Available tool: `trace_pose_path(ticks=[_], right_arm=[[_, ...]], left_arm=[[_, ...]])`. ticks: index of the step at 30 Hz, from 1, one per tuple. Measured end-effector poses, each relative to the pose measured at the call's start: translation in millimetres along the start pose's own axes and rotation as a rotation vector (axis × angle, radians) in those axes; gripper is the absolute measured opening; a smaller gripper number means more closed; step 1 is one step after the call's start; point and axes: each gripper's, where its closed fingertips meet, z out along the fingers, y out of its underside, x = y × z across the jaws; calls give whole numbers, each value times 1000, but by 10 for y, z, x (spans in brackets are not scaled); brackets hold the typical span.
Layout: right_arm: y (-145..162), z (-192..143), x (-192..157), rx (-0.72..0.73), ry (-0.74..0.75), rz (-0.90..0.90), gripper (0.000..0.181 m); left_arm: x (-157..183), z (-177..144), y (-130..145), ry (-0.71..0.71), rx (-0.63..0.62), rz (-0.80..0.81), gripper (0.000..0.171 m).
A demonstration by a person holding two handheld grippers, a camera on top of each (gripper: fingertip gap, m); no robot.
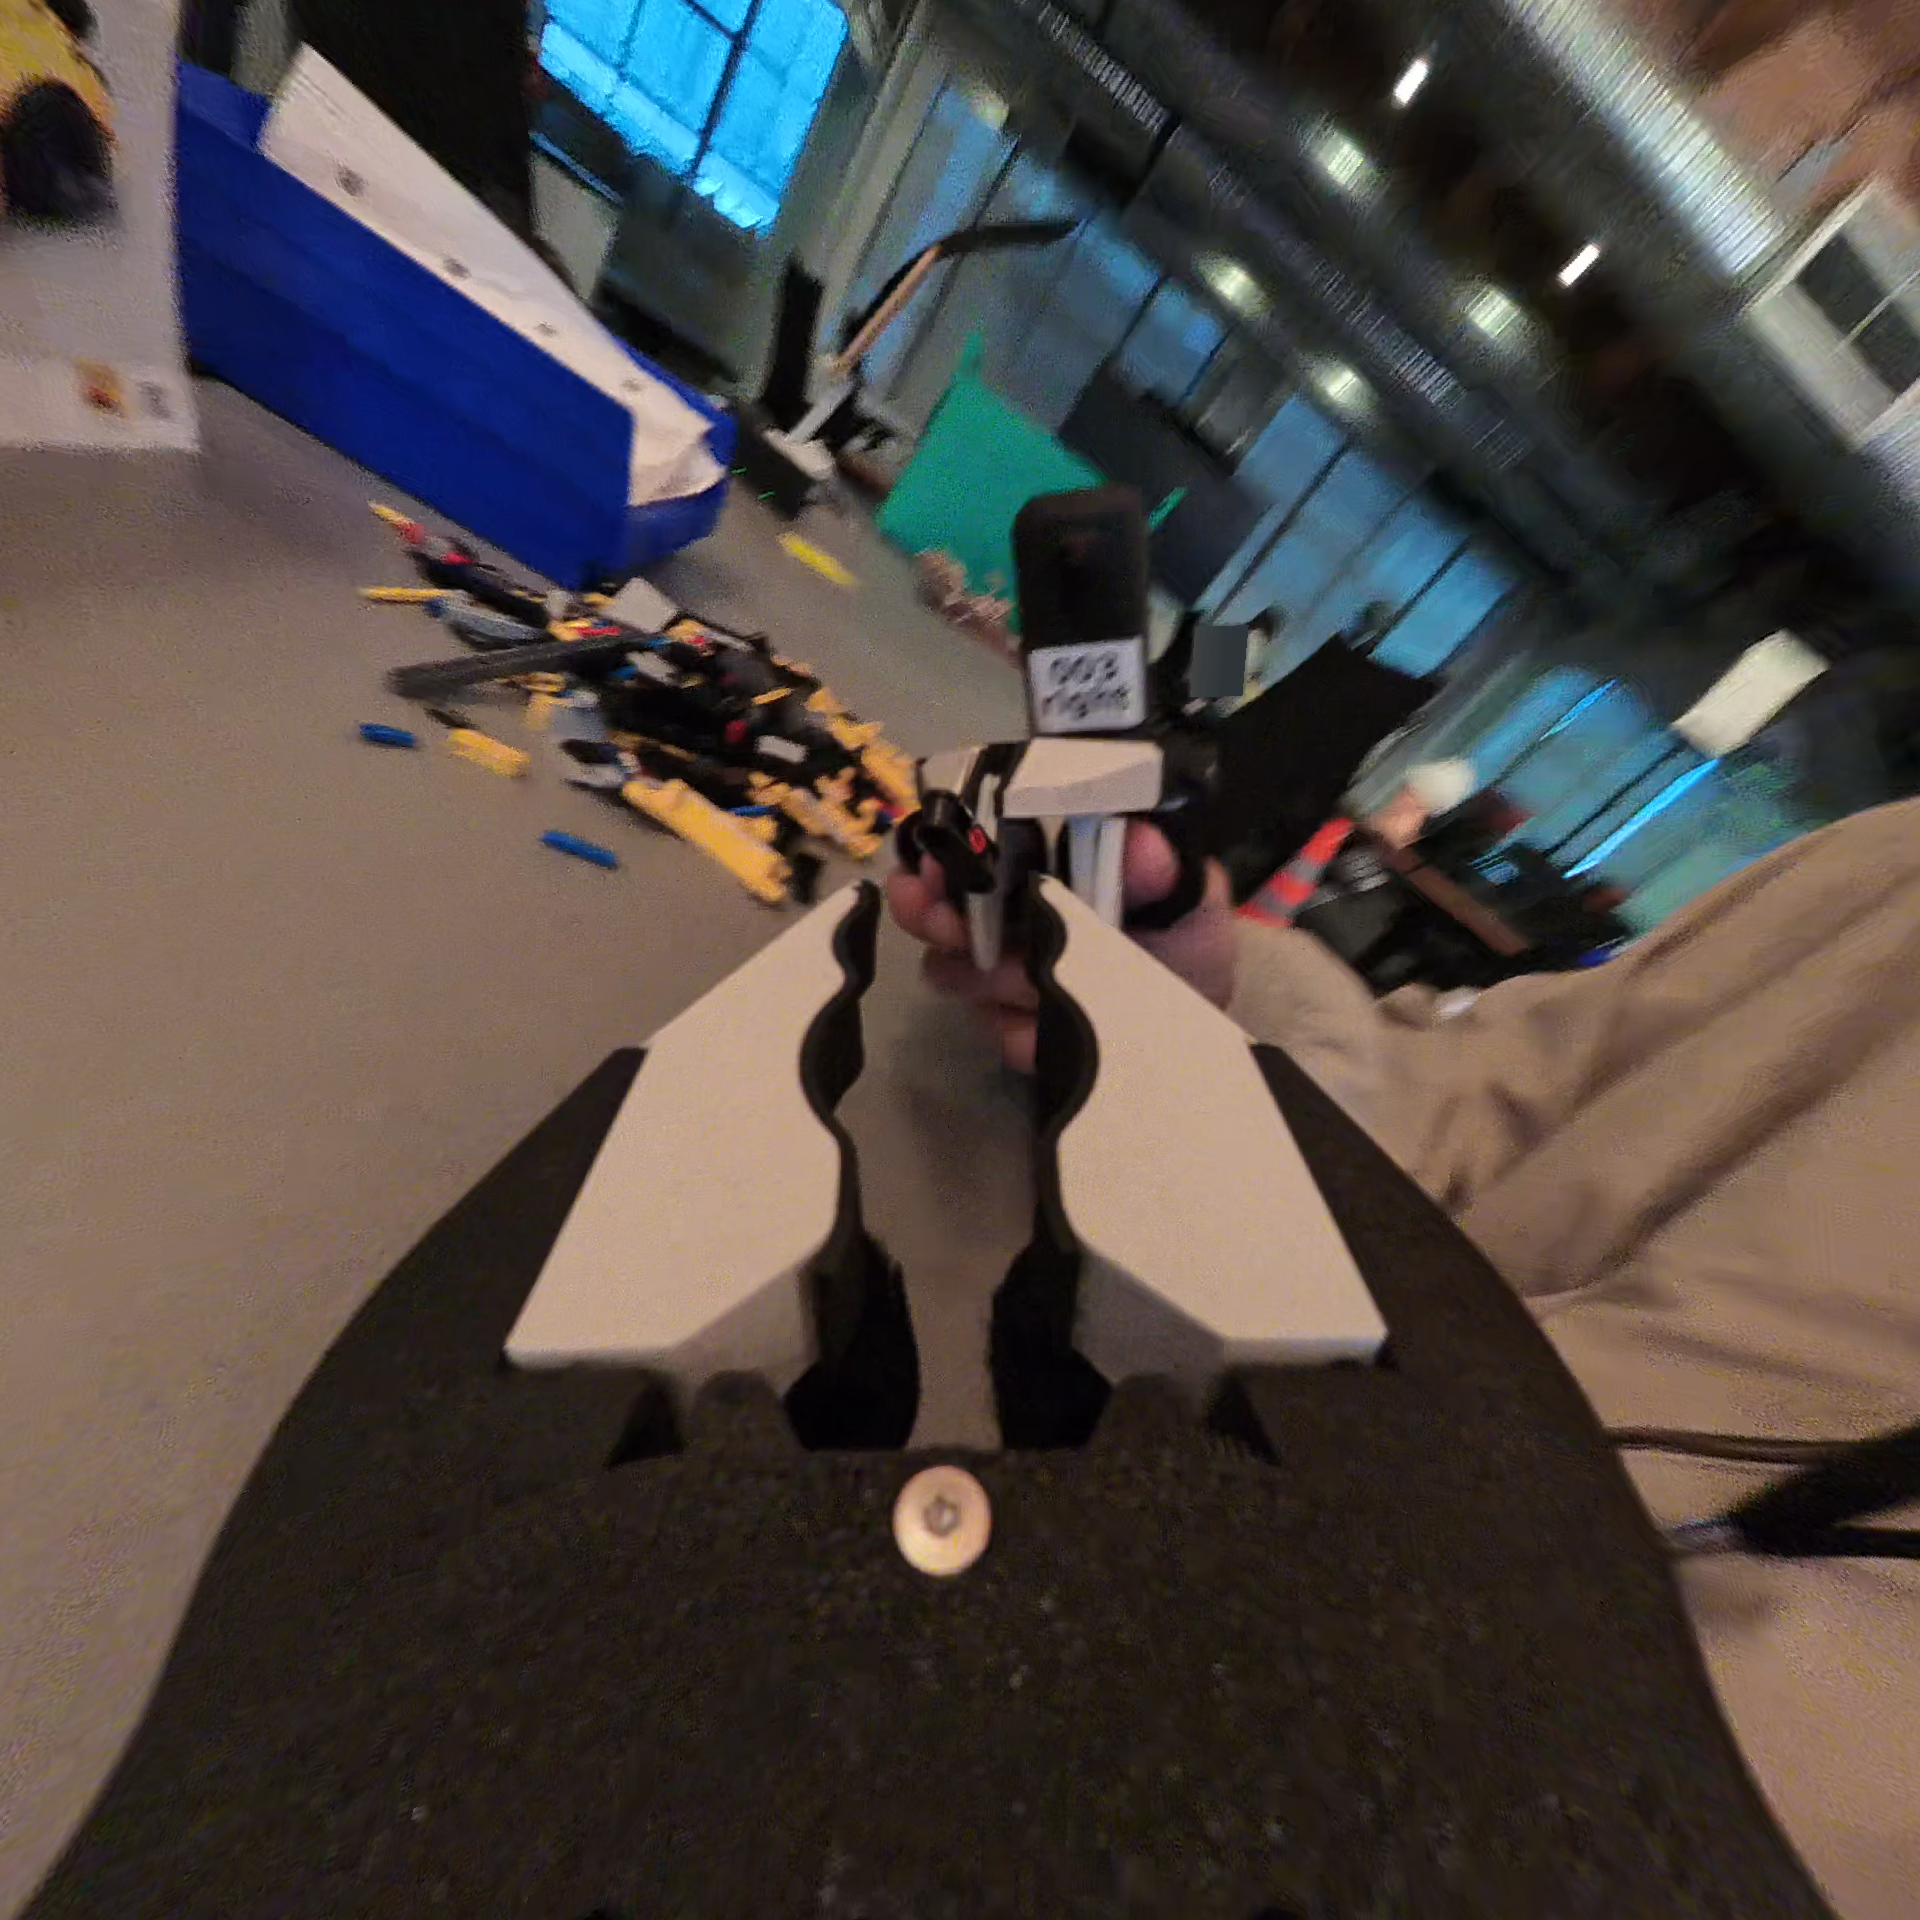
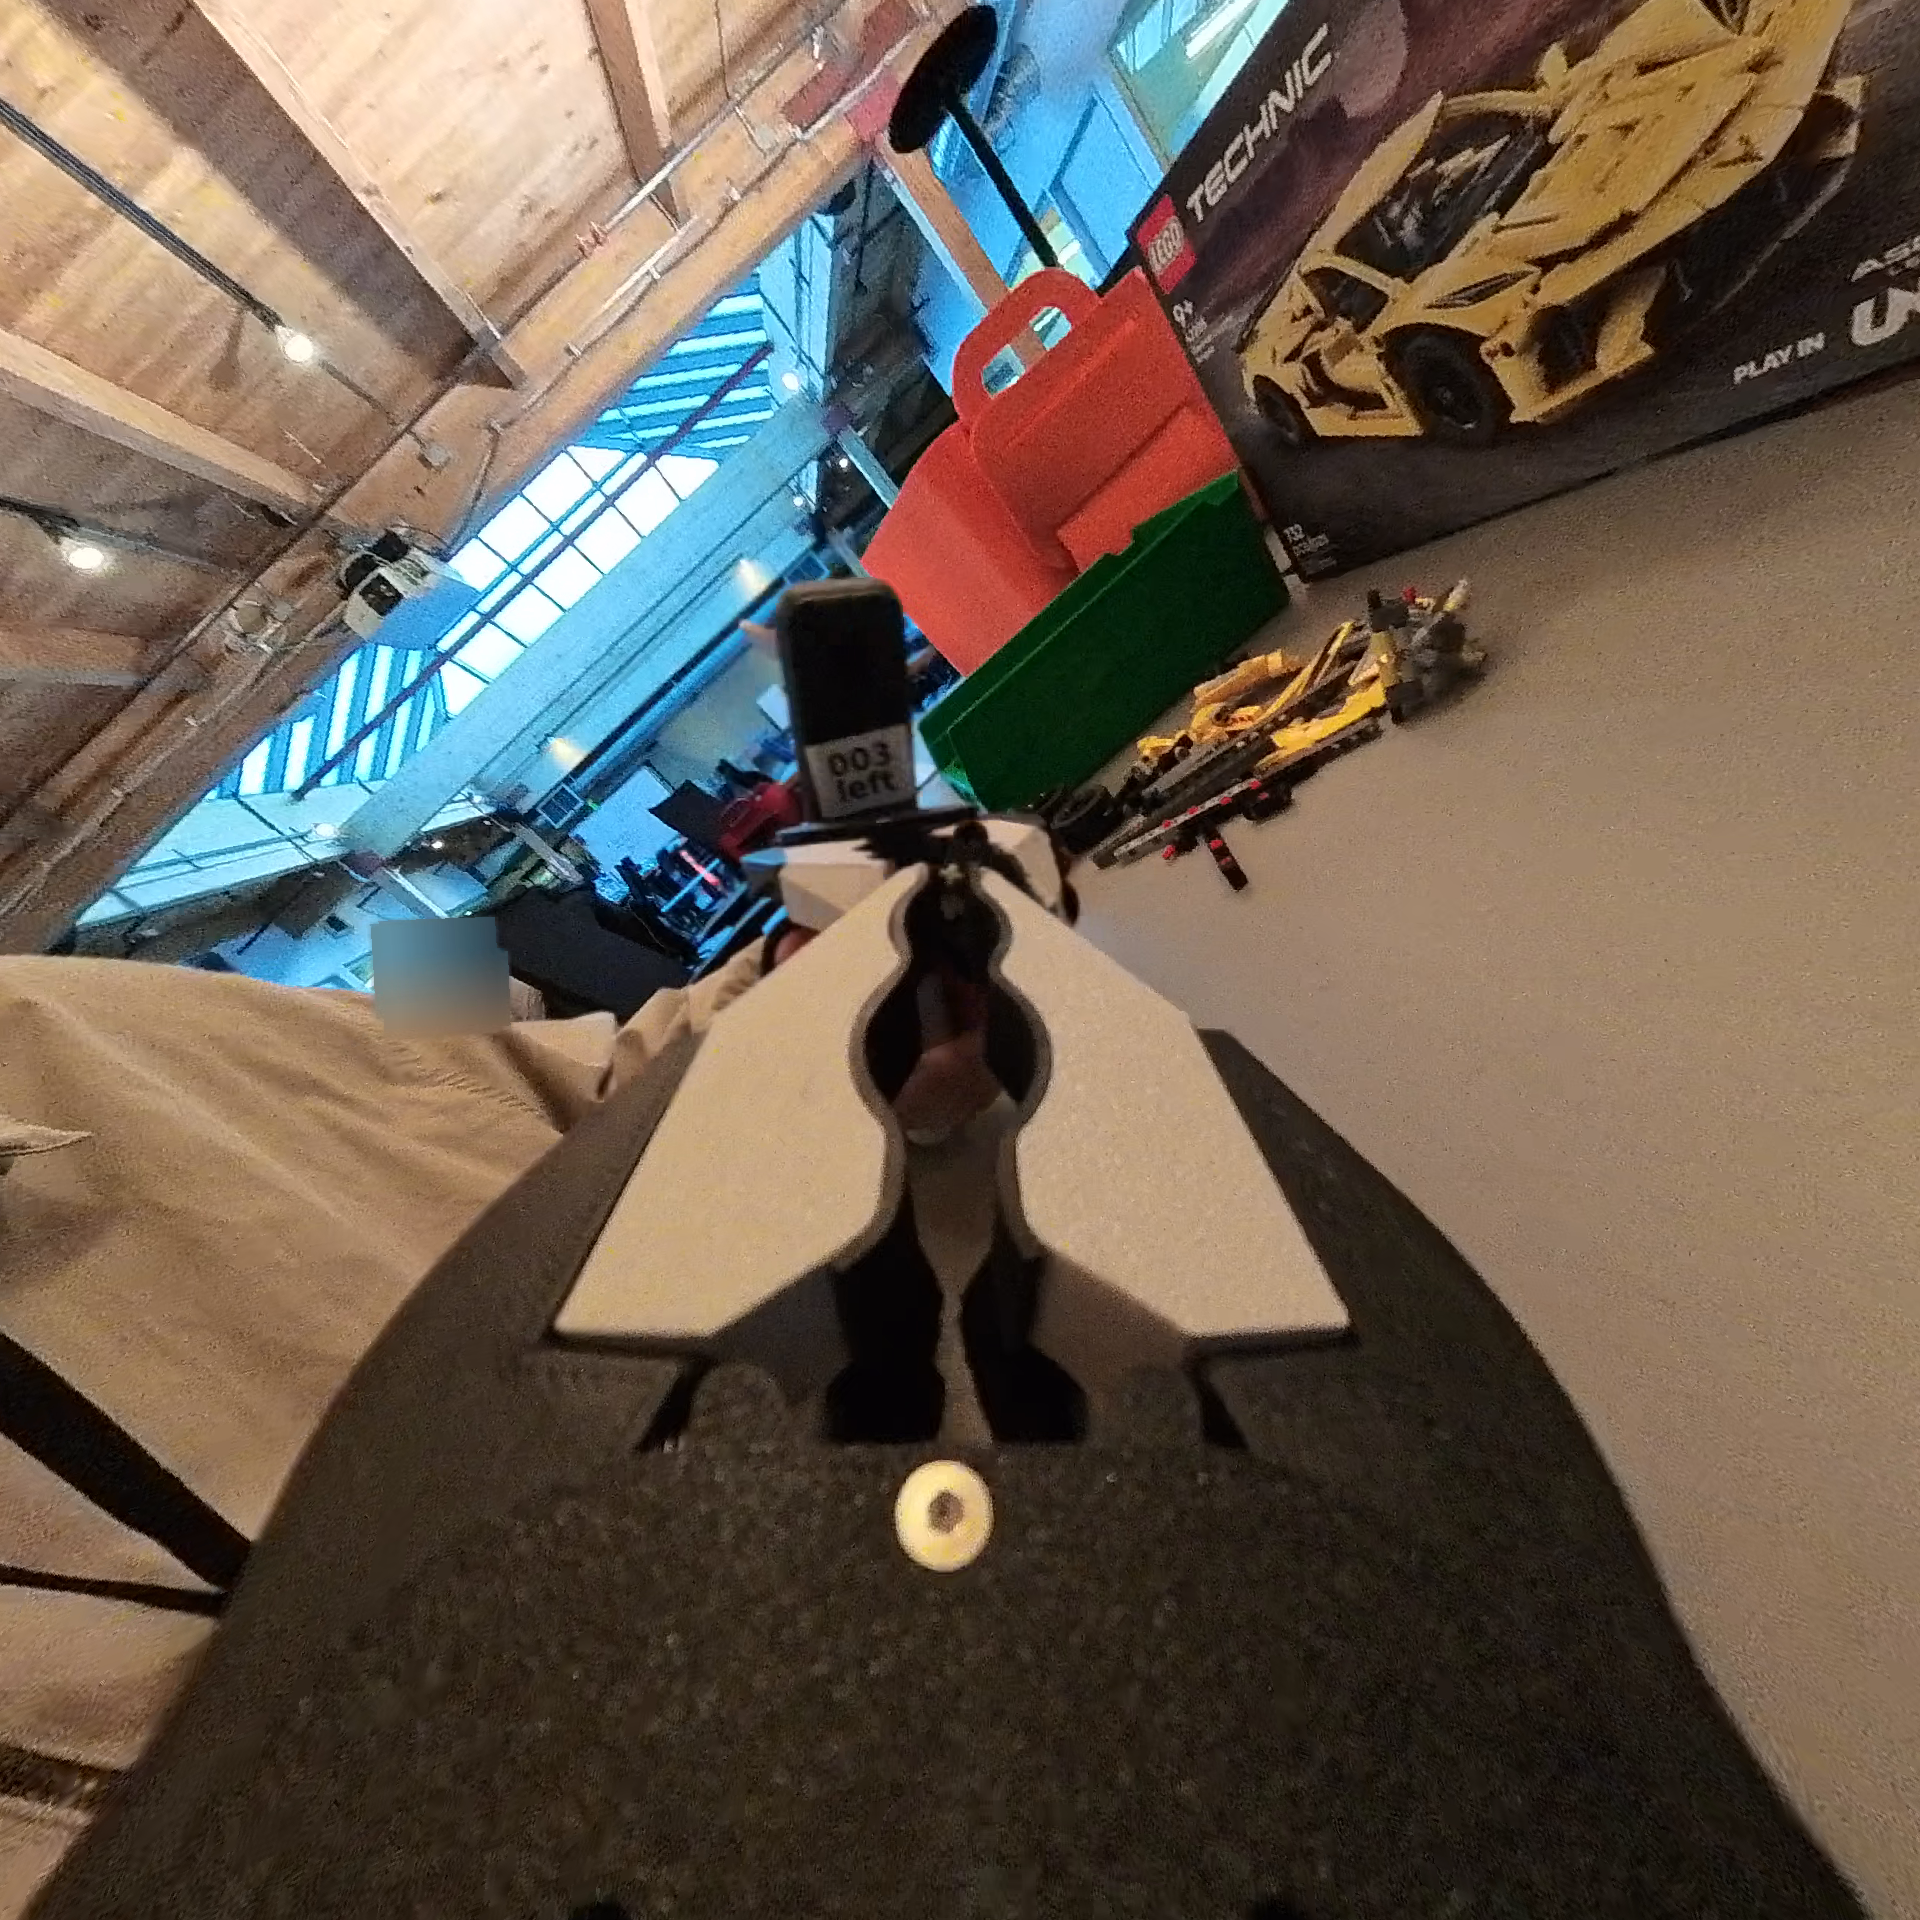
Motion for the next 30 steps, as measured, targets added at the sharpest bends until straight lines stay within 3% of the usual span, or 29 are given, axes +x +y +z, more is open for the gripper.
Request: trace_pose_path(ticks=[3, 8, 14, 17, 21, 23, 24, 25, 27, 29, 30], right_arm=[[-32, 12, -52, 22, -29, 9, 2], [-11, 51, -82, 20, -44, 6, 2], [70, 99, -56, -12, -55, 58, 3], [64, 99, -88, -18, -42, -10, 2], [35, 100, -140, 13, -129, 66, 1], [-56, 56, -134, 87, -138, 103, 3], [-371, -157, -62, 293, -151, 154, 1], [-615, -474, 151, 430, -134, 238, 2], [-755, -879, 459, 454, -16, 213, 1], [-636, -872, 503, 254, 129, 62, 2], [-581, -928, 669, 158, 320, -67, 3]], left_arm=[[93, 11, -16, 76, 24, -45, 17], [117, 14, -58, 89, 53, -46, 8], [99, -9, -40, 86, 40, -33, 6], [137, -16, -46, 113, 47, -35, 7], [174, -30, -73, 135, 44, -27, 6], [157, -70, -103, 133, 54, -20, 6], [128, -146, -156, 133, 82, -32, 6], [53, -238, -214, 111, 117, -51, 6], [-40, -361, -280, 82, 142, -55, 6], [-87, -376, -278, 29, 101, 10, 6], [-218, -370, -217, -70, 38, 68, 6]])
